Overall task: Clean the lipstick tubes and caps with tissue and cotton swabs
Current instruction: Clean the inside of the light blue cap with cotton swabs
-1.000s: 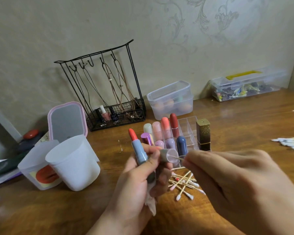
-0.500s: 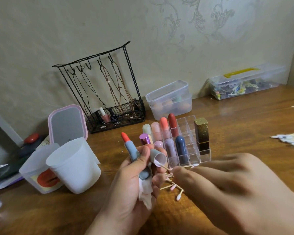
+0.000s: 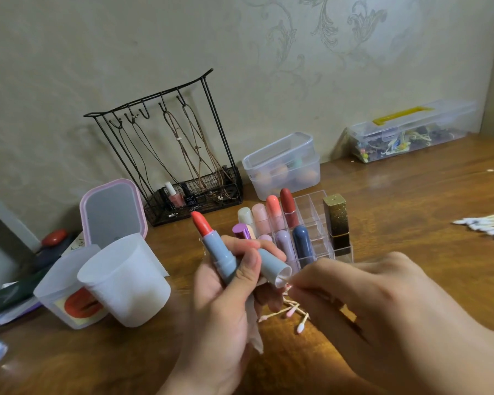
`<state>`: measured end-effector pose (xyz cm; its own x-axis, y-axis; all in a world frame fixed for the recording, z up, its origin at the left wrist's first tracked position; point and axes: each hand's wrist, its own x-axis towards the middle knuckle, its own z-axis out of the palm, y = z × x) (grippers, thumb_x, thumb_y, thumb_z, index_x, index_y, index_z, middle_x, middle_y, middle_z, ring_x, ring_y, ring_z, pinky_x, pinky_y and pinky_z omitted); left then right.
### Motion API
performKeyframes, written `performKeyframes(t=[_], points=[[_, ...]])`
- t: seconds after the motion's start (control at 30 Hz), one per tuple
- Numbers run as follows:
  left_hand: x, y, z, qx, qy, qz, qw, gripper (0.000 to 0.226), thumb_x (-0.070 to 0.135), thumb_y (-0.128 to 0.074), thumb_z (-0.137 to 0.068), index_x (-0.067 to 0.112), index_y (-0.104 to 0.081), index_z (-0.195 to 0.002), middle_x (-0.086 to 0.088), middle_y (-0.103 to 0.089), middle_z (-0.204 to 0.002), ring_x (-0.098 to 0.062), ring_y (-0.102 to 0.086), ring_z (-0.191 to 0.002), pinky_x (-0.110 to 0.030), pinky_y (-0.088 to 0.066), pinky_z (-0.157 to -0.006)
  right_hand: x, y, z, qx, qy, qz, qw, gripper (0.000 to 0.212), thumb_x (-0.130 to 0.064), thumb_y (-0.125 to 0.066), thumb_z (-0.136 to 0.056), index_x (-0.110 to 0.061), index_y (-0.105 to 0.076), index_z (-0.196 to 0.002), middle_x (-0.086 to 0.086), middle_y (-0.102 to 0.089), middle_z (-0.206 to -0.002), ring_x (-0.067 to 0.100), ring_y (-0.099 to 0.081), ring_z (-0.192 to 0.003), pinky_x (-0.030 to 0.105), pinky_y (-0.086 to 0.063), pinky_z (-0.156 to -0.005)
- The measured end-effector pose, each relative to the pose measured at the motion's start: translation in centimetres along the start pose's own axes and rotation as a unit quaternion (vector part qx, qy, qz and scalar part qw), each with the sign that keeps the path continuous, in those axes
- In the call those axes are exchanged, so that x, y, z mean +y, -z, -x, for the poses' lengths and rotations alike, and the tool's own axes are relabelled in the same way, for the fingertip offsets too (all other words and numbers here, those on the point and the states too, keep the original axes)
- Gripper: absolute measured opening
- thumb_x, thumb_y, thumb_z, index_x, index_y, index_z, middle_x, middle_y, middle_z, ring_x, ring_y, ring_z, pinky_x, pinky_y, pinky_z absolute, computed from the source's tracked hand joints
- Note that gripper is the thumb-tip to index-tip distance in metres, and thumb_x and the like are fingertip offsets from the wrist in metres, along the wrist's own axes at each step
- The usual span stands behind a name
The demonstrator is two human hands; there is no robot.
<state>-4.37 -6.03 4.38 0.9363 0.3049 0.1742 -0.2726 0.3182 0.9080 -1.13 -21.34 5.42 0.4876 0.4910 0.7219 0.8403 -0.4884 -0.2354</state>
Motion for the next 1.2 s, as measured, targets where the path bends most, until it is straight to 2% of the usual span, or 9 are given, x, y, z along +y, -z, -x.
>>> performKeyframes(t=[0.13,0.33,0.47,0.67,0.77,0.87,1.0,1.1,1.2], points=[[0.2,-0.1,0.0,-0.02,-0.003,-0.005,1.0,0.008,0.011,-0.067,-0.073,0.007,-0.063,-0.078,-0.012,-0.066,-0.072,-0.018,-0.064,-0.056,-0.023,-0.049,-0.043,-0.3,-0.2,0.9,0.006,-0.008,0.028,1.0,0.024,-0.028,-0.05,-0.091,-0.016,-0.062,-0.074,-0.003,-0.047,-0.046,0.027,-0.035,-0.035,0.023,-0.024,-0.038],[-0.2,0.5,-0.4,0.009,-0.032,-0.013,0.999,0.008,0.016,-0.059,-0.077,0.009,-0.06,-0.079,-0.016,-0.06,-0.069,-0.019,-0.051,-0.047,-0.022,-0.043,-0.04,-1.0,-0.7,1.8,-0.06,-0.053,-0.068,0.994,0.019,-0.023,-0.058,-0.085,-0.021,-0.054,-0.067,-0.008,-0.039,-0.043,0.011,-0.032,-0.034,0.018,-0.029,-0.036],[-0.9,1.0,-0.9,-0.012,-0.085,-0.035,0.996,0.035,0.039,-0.078,-0.073,0.009,-0.061,-0.081,-0.014,-0.065,-0.075,-0.017,-0.058,-0.053,-0.021,-0.044,-0.042,-0.8,-0.2,1.3,-0.111,-0.203,-0.465,0.854,0.02,-0.013,-0.067,-0.091,-0.014,-0.061,-0.072,0.007,-0.06,-0.048,0.006,-0.048,-0.037,0.016,-0.036,-0.042],[-1.8,0.7,-0.6,0.001,-0.093,-0.051,0.994,0.02,0.021,-0.07,-0.083,0.005,-0.059,-0.087,-0.012,-0.069,-0.08,-0.023,-0.066,-0.069,-0.025,-0.052,-0.051,0.0,-1.6,1.9,-0.028,-0.159,-0.167,0.973,0.013,-0.03,-0.066,-0.083,-0.023,-0.06,-0.073,-0.005,-0.058,-0.05,0.012,-0.052,-0.04,0.021,-0.039,-0.039],[-1.8,0.9,-0.7,0.016,-0.108,-0.076,0.991,0.027,0.022,-0.068,-0.077,0.003,-0.057,-0.092,-0.01,-0.069,-0.078,-0.022,-0.065,-0.064,-0.024,-0.049,-0.045,-0.5,-1.3,1.6,-0.088,-0.167,-0.23,0.955,0.017,-0.022,-0.068,-0.087,-0.02,-0.06,-0.072,0.0,-0.059,-0.051,0.01,-0.05,-0.039,0.018,-0.037,-0.041],[-1.7,0.7,-0.7,0.015,-0.118,-0.083,0.989,0.032,0.026,-0.065,-0.073,0.002,-0.057,-0.092,-0.011,-0.069,-0.077,-0.021,-0.063,-0.059,-0.023,-0.047,-0.043,-0.4,-0.7,0.9,-0.058,-0.208,-0.418,0.882,0.019,-0.013,-0.066,-0.091,-0.011,-0.062,-0.072,0.009,-0.061,-0.049,0.008,-0.05,-0.037,0.017,-0.036,-0.041],[-1.9,0.6,-0.8,0.0,-0.13,-0.082,0.988,0.023,0.02,-0.068,-0.083,0.001,-0.056,-0.089,-0.011,-0.067,-0.073,-0.02,-0.056,-0.048,-0.024,-0.046,-0.045,0.0,-1.6,1.1,-0.043,-0.197,-0.317,0.927,0.019,-0.018,-0.068,-0.09,-0.016,-0.061,-0.072,0.006,-0.062,-0.051,0.012,-0.049,-0.036,0.02,-0.036,-0.042],[-2.1,0.7,-0.8,0.011,-0.14,-0.091,0.986,0.028,0.023,-0.068,-0.082,0.0,-0.058,-0.092,-0.012,-0.07,-0.082,-0.019,-0.066,-0.067,-0.025,-0.051,-0.053,-0.2,-1.2,0.8,-0.064,-0.208,-0.401,0.89,0.019,-0.01,-0.064,-0.092,-0.013,-0.063,-0.074,0.01,-0.061,-0.051,0.008,-0.048,-0.037,0.018,-0.036,-0.042],[-2.2,0.5,-0.7,0.002,-0.132,-0.091,0.987,0.018,0.017,-0.064,-0.082,0.002,-0.058,-0.09,-0.012,-0.07,-0.079,-0.017,-0.059,-0.055,-0.024,-0.05,-0.05,0.3,-1.2,0.8,-0.022,-0.227,-0.392,0.891,0.018,-0.009,-0.064,-0.091,-0.009,-0.063,-0.073,0.01,-0.061,-0.05,0.007,-0.052,-0.037,0.016,-0.038,-0.042]])
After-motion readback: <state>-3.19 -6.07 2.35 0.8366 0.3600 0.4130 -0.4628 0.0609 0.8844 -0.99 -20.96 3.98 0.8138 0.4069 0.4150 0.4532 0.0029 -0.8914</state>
